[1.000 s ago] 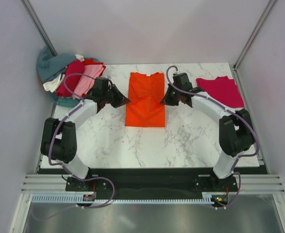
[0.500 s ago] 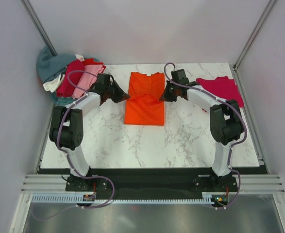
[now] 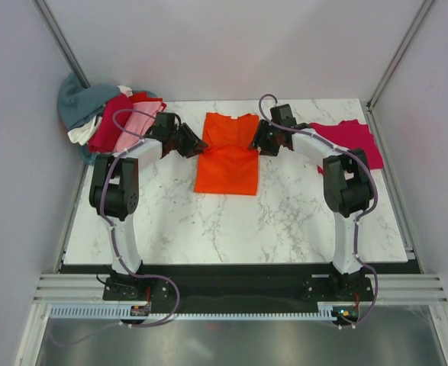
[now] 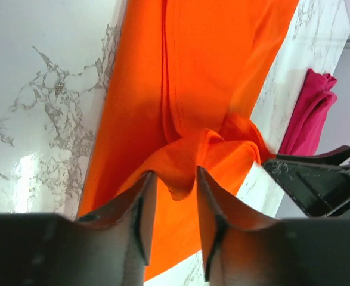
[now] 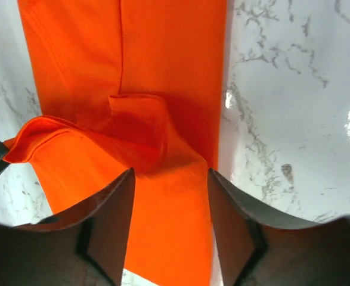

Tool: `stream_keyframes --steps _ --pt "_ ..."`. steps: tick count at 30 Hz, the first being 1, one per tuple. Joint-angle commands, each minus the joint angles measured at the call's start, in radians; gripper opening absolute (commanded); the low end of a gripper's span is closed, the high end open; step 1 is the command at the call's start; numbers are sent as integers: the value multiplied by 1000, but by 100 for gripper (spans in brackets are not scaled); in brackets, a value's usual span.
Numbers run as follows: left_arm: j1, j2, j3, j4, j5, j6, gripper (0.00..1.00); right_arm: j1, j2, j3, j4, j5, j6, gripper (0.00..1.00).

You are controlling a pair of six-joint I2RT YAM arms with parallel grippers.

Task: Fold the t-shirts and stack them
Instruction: Fold the tshirt

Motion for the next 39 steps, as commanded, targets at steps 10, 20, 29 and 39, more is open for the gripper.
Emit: stream_keyframes --steps 10,20,29,39 --pt "6 -237 -153 6 2 72 66 -8 -250 -254 188 -40 -95 59" --pt "-28 -394 -429 23 -22 147 64 30 -374 -518 214 -149 -95 50" --pt "-30 -454 -577 55 -58 192 64 74 -356 -599 220 -143 -95 46" --pt "-31 -419 -603 93 -43 198 54 74 -313 -649 278 -158 -70 37"
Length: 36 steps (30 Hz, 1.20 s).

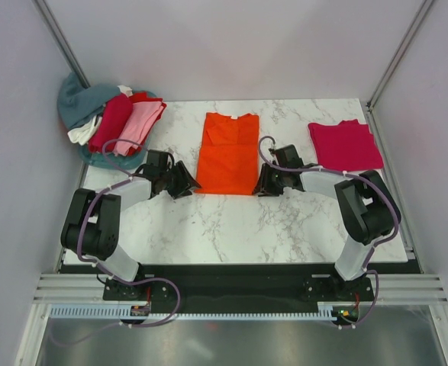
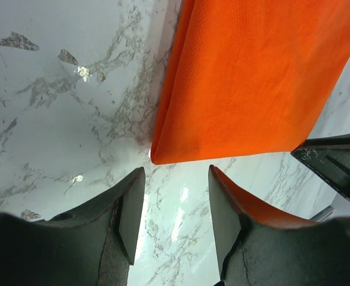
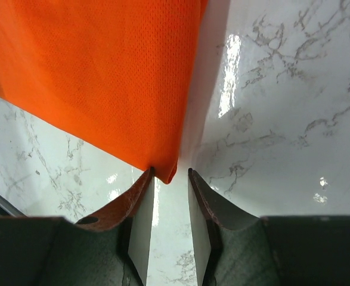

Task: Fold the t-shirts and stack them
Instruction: Fold the tshirt

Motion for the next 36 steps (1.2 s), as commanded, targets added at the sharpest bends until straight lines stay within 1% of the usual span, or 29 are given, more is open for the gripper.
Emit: stream_keyframes --steps 1,3,6,7,8,10,13,18,22,25,26,28,29,31,33,36 --pt "1 4 1 49 -5 43 53 2 22 -5 65 -24 8 36" --pt "-1 5 0 52 -8 43 53 0 34 -5 75 -33 9 36" --pt "-1 10 -2 54 -17 42 51 2 48 -7 90 -51 19 31" --pt "1 10 -2 55 -16 37 50 2 49 -7 91 -58 19 20" --pt "-1 14 1 57 -14 36 49 2 54 -7 91 -58 19 15" --pt "-1 14 3 61 -13 33 49 3 51 -8 93 -53 19 6" --pt "1 24 -2 62 -20 37 48 3 45 -13 91 -41 20 0" --pt "-1 53 -14 71 -7 36 47 2 49 -13 91 -44 25 0" --pt "-1 76 -16 97 -6 36 41 3 45 -11 91 -42 29 0" --pt "-4 67 -25 115 -19 26 30 2 39 -10 91 -42 32 0" --pt "-5 65 -34 132 -17 20 23 3 39 -10 90 -44 32 0" --pt "-11 65 -32 140 -13 22 13 2 34 -8 87 -47 34 0" --pt "-14 65 -29 141 -10 23 2 3 28 -10 82 -47 32 0" --pt "-28 51 -42 170 -6 22 2 3 10 -13 72 -45 28 0" --pt "-39 1 -80 212 -17 5 2 3 -6 -19 59 -39 17 0" --pt "-57 -87 -123 215 -36 -14 2 -1 -52 -34 18 -33 -4 0"
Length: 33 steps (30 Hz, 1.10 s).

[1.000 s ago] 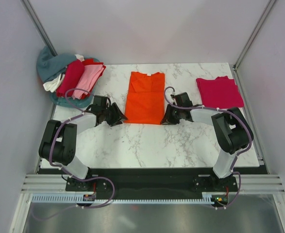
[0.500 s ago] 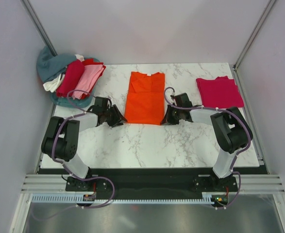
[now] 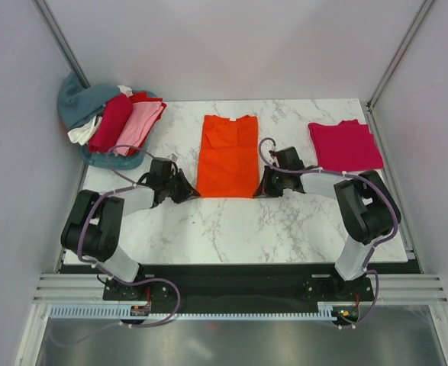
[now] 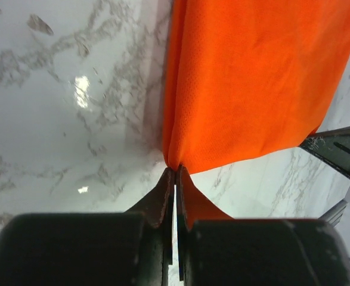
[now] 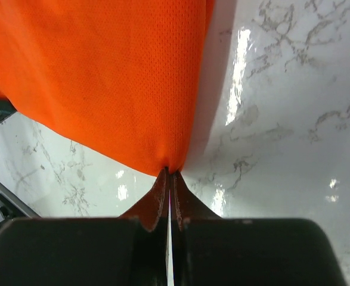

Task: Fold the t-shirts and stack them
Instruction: Fold the tshirt

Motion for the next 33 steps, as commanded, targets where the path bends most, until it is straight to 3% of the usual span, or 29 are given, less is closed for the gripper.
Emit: stream_keyframes --steps 1,19,27,33 --pt "-21 -122 -42 60 -24 -16 2 0 -103 -27 -36 4 -33 0" --pt "-207 -623 -209 -242 -43 -111 2 -3 -558 -256 -212 -43 -52 0" --pt "-327 -791 -241 -310 -56 -214 2 -2 -733 -297 -316 -49 -38 0" --pt "-336 -880 -254 -314 -20 -286 2 -2 -827 -242 -412 -2 -50 0"
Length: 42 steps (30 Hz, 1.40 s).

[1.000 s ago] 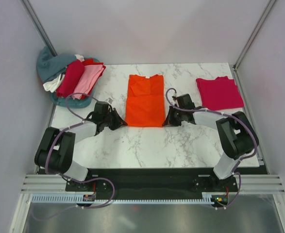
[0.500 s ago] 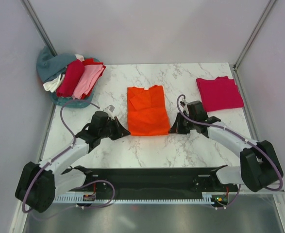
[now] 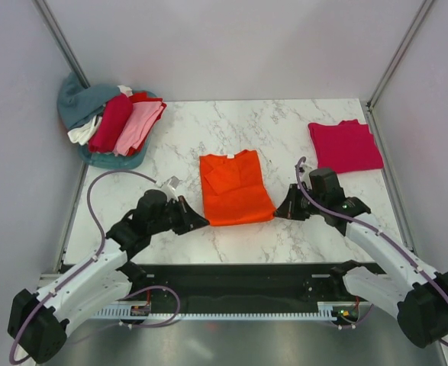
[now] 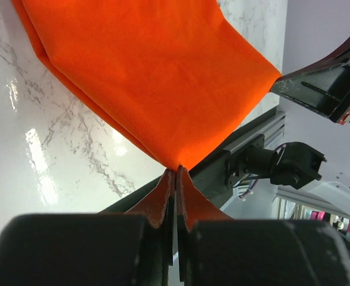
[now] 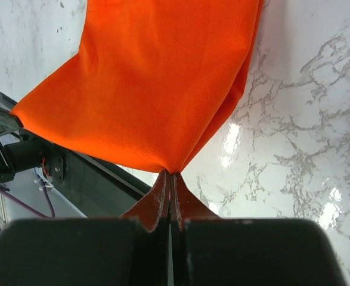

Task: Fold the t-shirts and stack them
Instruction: Fold the tshirt

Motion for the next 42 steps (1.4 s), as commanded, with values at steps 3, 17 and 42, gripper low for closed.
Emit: stream_keyframes --steps 3,17,42 --pt "-1 -66 14 -18 -3 -85 2 -4 -31 87 -87 62 -26 0" --pt "97 127 227 -41 -11 -21 2 -33 282 394 -95 92 -85 0" --pt "372 756 647 125 97 79 2 -148 939 993 -81 -42 -88 0"
